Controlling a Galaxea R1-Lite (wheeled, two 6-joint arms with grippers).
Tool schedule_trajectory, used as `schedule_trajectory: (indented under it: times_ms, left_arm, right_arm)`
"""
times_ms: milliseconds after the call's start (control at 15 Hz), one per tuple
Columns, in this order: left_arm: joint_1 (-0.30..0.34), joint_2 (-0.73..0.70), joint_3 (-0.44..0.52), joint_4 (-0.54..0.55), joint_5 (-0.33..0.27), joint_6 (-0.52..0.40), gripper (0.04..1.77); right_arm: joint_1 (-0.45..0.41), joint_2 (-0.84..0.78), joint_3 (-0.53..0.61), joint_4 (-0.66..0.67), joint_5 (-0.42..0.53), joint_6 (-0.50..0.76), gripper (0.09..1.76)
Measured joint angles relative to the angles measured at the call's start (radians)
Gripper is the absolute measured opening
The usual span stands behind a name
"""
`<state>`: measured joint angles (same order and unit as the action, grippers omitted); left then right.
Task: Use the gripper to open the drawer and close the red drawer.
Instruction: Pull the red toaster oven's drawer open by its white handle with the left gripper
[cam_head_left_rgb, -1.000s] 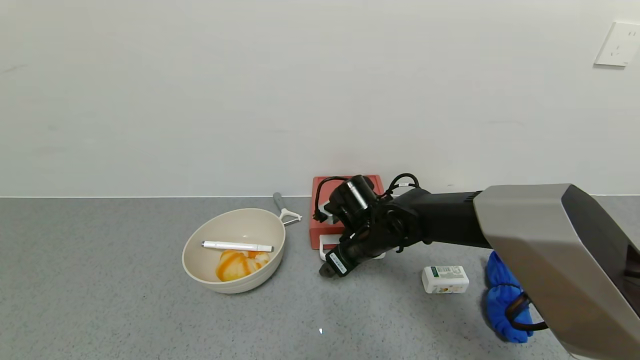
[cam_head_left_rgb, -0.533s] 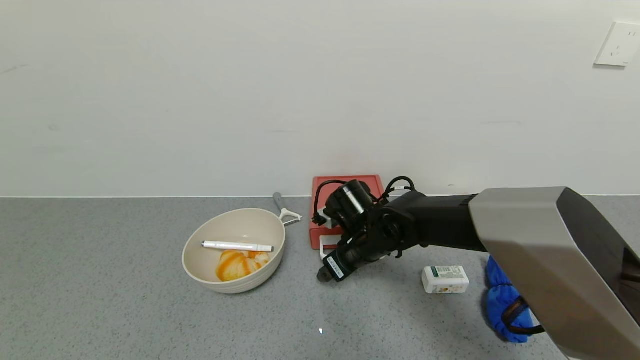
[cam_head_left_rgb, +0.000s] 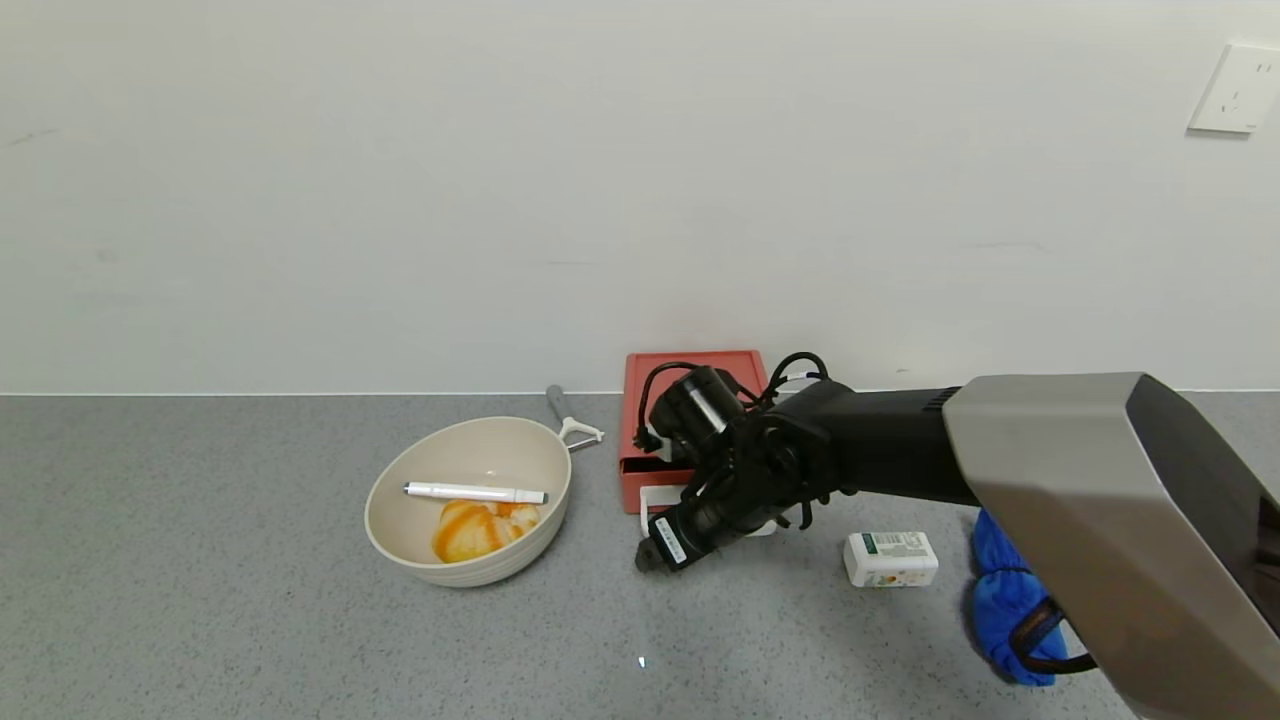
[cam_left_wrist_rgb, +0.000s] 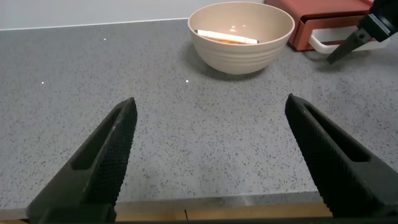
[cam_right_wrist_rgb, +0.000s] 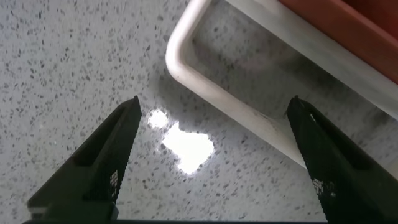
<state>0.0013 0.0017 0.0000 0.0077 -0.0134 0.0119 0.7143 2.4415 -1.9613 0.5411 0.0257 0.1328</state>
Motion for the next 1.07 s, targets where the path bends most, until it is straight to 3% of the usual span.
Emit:
schedule_trajectory:
  times_ms: [1067]
  left_arm:
    - [0.0,0.0,0.0,0.0,0.0,0.0,1.72]
  right_arm:
    - [0.083,-0.033,0.005,0.217,0.002,0.272,1.71]
